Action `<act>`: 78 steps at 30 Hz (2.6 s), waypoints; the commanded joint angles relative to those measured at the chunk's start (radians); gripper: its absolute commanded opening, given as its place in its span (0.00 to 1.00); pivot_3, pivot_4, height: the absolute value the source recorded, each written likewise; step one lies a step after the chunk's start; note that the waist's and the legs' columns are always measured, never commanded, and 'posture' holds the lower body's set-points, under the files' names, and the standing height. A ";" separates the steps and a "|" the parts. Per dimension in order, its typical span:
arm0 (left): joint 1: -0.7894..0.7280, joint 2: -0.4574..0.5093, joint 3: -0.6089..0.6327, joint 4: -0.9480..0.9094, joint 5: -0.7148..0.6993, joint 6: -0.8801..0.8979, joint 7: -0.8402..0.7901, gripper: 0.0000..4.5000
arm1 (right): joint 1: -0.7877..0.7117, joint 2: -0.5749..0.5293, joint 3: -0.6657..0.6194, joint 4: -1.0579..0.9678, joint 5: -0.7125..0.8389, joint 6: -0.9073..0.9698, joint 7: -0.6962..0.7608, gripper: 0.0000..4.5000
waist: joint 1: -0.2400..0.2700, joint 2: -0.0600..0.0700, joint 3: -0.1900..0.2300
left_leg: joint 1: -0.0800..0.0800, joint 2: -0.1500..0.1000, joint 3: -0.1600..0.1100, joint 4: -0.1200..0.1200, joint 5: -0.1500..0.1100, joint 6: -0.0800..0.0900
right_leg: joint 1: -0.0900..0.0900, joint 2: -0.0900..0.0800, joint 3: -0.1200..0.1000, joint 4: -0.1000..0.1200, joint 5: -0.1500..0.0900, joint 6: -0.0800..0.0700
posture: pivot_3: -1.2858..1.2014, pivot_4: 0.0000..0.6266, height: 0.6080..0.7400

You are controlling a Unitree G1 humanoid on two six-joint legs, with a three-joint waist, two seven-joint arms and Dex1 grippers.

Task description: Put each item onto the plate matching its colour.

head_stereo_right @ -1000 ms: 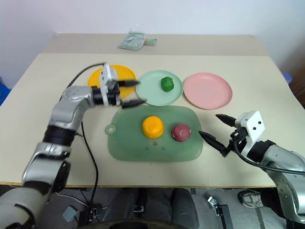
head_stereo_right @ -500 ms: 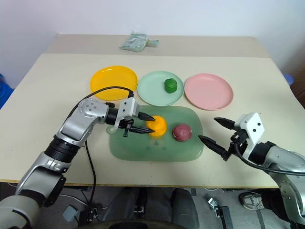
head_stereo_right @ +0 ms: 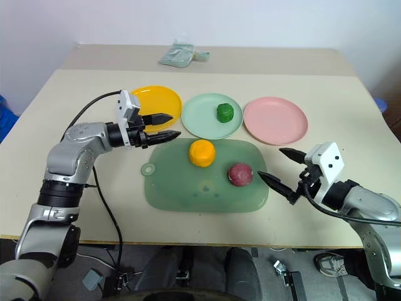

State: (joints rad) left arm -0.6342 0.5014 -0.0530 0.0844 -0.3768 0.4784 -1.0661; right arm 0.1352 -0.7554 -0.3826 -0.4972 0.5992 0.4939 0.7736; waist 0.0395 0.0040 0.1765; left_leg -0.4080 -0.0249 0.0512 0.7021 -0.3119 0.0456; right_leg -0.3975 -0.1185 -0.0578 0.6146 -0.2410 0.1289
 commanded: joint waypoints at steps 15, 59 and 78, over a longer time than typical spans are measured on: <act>-0.050 -0.082 -0.300 0.072 0.282 -0.198 0.025 0.69 | 0.013 0.042 0.018 -0.048 -0.001 -0.018 -0.032 1.00 | -0.001 0.000 0.000 | 0.000 0.000 0.001 0.000 0.000 0.000 | 0.000 0.000 0.000 0.000 0.000 0.000 | 0.52 0.24 1.00; 0.314 0.147 -0.084 -0.365 -0.032 -0.101 -0.042 1.00 | -0.183 0.034 0.354 0.049 -0.167 0.060 -0.063 0.94 | -0.027 -0.001 0.001 | 0.000 0.000 0.000 -0.002 0.001 -0.003 | -0.001 -0.001 0.000 -0.001 0.000 0.000 | 0.52 0.24 1.00; 0.382 0.062 -0.110 -0.498 -0.052 -0.035 0.095 1.00 | -0.709 0.249 0.297 0.784 -0.455 -0.093 -0.501 0.73 | -0.028 -0.001 0.001 | -0.002 0.000 0.001 -0.005 0.001 -0.003 | -0.005 0.000 0.000 0.000 0.000 -0.001 | 0.52 0.24 1.00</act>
State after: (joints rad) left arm -0.2551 0.5687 -0.1624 -0.3697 -0.4249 0.4457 -0.9874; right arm -0.5454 -0.5100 -0.0639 0.2607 0.1571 0.4441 0.2792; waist 0.0111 0.0034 0.1771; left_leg -0.4098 -0.0248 0.0526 0.6967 -0.3105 0.0427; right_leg -0.4024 -0.1182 -0.0574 0.6149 -0.2414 0.1277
